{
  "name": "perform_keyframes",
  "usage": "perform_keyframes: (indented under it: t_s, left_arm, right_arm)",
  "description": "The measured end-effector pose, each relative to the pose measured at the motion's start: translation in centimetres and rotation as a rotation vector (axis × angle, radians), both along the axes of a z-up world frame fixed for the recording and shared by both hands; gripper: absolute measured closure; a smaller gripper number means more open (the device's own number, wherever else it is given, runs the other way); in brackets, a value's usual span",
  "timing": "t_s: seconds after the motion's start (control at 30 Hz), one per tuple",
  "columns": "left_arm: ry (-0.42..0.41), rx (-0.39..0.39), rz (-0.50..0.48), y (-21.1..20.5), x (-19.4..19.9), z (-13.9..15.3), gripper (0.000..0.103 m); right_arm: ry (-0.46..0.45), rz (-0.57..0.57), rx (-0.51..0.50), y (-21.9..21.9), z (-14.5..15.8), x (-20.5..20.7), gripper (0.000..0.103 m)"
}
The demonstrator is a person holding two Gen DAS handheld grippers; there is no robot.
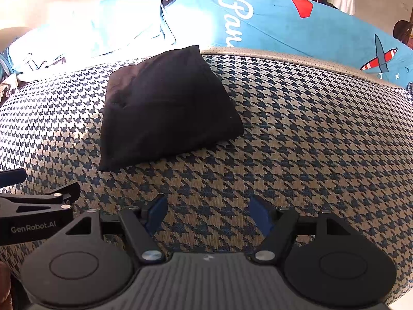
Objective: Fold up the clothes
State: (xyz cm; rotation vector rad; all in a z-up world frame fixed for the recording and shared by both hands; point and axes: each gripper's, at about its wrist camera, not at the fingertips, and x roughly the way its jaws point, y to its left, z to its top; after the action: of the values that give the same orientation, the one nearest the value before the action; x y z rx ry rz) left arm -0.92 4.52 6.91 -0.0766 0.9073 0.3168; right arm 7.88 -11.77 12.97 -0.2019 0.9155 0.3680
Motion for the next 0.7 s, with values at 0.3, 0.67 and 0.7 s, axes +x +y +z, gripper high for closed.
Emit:
perform_keyframes:
  t_s: [0.3,0.67,0.7]
  left_arm:
    - [-0.01,-0.017,-0.013,-0.34,-0.12,0.13,0.0]
    - [-0.019,-0.028,-0.02,-0.52,-0.24,0.21,0.0]
    - [-0.02,-0.029,-0.02,-0.53,-0.25,0.21,0.0]
  right_arm:
    - [-0.001,0.0,-0.006,0.06,-0.04,-0.02,0.032]
    - [-0.002,0.002,-0.014,0.07,-0.06,-0.07,0.032]
    - [-0.002,0.002,-0.015,0.07,-0.06,-0.07,0.032]
